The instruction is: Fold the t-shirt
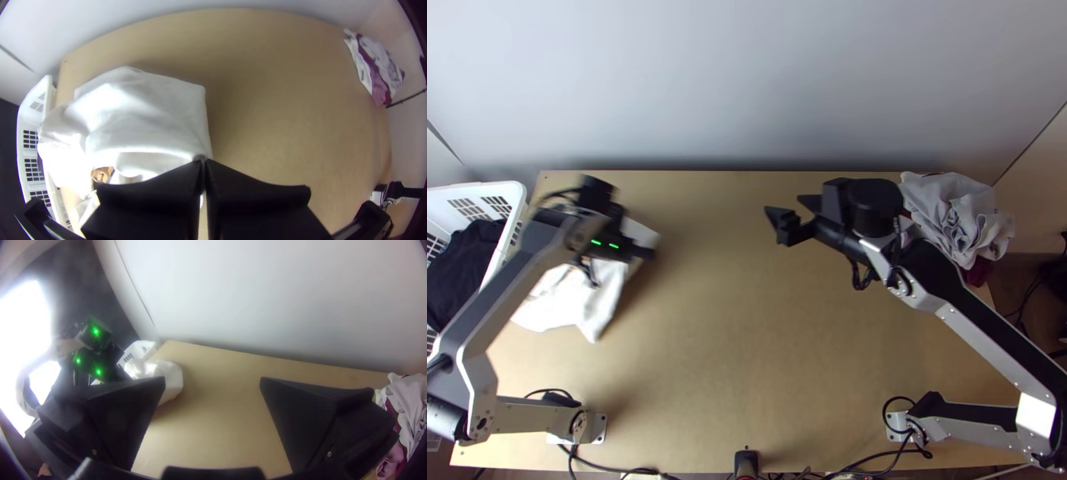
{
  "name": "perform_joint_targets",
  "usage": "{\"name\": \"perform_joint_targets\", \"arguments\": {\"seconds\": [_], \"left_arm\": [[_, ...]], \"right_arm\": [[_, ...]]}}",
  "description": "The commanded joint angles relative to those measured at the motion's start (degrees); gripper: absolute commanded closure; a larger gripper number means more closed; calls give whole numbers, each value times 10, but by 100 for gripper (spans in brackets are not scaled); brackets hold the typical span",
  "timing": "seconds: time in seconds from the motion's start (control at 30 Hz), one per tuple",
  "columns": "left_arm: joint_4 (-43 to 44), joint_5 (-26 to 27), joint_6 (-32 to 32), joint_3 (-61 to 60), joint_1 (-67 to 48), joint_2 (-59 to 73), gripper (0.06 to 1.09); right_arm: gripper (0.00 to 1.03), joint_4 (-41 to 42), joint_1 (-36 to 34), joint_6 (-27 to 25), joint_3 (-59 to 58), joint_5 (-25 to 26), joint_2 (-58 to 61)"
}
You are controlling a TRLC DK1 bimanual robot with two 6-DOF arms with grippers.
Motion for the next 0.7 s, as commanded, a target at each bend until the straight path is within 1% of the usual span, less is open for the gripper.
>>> {"name": "perform_joint_targets", "arguments": {"seconds": [0.0, 0.17, 0.27, 0.37, 0.47, 0.5, 0.53, 0.67], "left_arm": [[-4, -4, -67, -5, -207, 36, 105], [-5, -6, -107, 30, -333, 100, 105], [-12, -6, -116, 70, -386, 156, 105], [-30, -3, -130, 131, -418, 227, 105], [-15, 5, -123, 164, -454, 268, 105], [-15, 16, -123, 183, -462, 284, 105], [-15, 25, -123, 206, -469, 302, 105], [-16, 27, -123, 314, -489, 392, 105]], "right_arm": [[4, 9, -68, 9, -24, 4, -38], [4, 27, -129, 20, -36, 4, -58], [4, 28, -147, 20, -46, 4, -75], [4, 27, -156, 20, -57, 4, -94], [4, 28, -156, 20, -64, 4, -114], [4, 28, -158, 20, -67, 4, -121], [4, 27, -161, 20, -70, 4, -128], [4, 28, -174, 20, -82, 3, -152]]}}
